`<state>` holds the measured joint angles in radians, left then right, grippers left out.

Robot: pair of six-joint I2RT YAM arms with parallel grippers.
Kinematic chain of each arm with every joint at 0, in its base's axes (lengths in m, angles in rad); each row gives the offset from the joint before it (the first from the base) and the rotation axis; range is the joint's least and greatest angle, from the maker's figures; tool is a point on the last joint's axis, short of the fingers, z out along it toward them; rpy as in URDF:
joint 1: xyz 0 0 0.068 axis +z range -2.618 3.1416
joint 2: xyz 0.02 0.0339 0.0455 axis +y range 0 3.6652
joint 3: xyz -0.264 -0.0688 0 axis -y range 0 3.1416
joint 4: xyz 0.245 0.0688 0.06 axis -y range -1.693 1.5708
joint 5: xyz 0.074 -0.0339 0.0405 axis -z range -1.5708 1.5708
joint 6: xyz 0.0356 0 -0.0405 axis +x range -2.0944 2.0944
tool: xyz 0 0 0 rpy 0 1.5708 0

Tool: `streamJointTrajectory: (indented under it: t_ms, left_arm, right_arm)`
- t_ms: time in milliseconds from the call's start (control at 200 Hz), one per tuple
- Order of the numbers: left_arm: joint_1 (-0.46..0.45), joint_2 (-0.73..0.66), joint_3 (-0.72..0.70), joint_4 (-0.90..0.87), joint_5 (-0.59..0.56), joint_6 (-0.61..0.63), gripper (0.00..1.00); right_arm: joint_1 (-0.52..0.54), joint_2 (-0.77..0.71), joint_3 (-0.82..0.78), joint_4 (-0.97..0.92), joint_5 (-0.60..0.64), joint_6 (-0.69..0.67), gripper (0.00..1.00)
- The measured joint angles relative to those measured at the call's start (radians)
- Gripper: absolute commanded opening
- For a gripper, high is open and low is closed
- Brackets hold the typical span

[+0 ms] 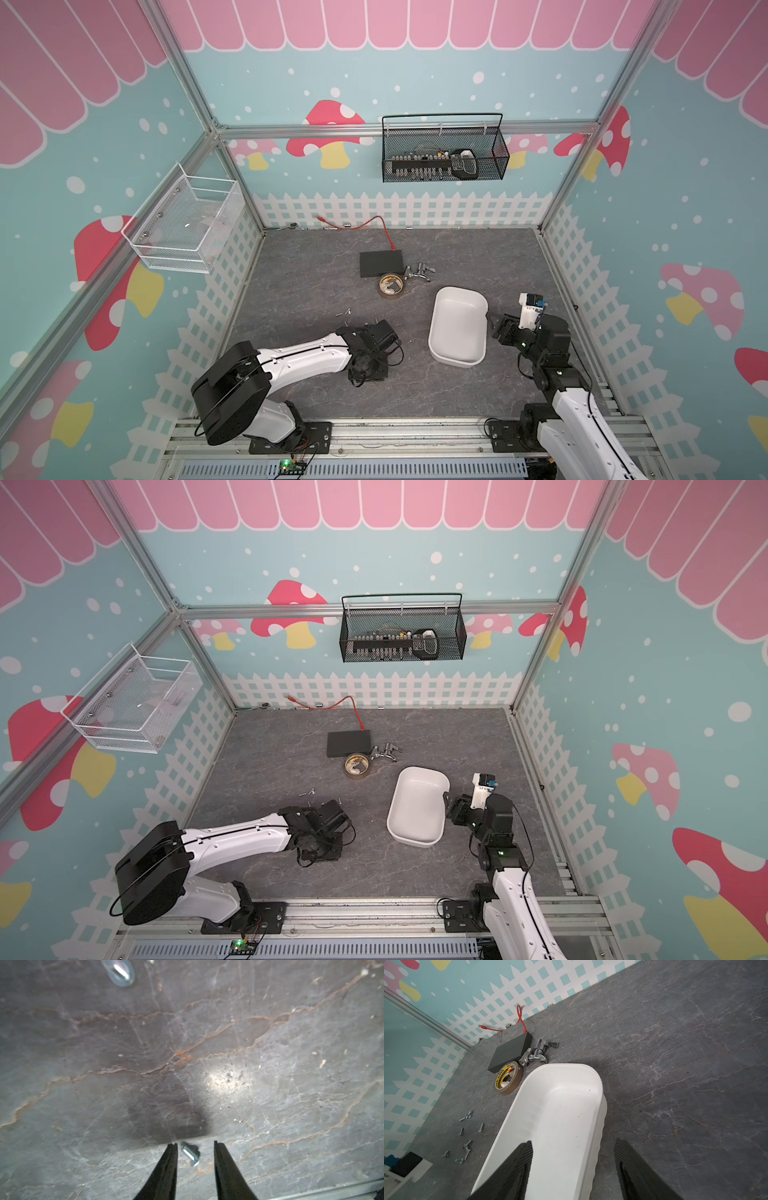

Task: Put the screws on the desktop into the storage box
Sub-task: Pick up the screw from the center of the board.

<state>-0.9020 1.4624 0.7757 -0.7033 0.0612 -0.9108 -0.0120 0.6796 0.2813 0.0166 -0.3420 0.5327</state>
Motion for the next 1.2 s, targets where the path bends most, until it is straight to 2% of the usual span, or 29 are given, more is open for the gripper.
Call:
streamJointTrajectory:
  t_ms: [710, 1026, 1201]
  left_arm:
    - [-0.027, 0.023, -0.008, -0.052, -0.016, 0.003, 0.27]
    - [-0.03, 0.024, -0.005, -0.048, -0.013, 0.01, 0.16]
    - [-0.03, 0.01, -0.016, -0.044, -0.011, 0.024, 0.05]
  right_arm:
    - [0.0, 0.005, -0.002, 0.014, -0.007, 0.004, 0.7]
    - [0.0, 0.005, -0.005, 0.013, -0.007, 0.008, 0.7]
    - [0.0, 0.005, -0.005, 0.013, -0.007, 0.008, 0.7]
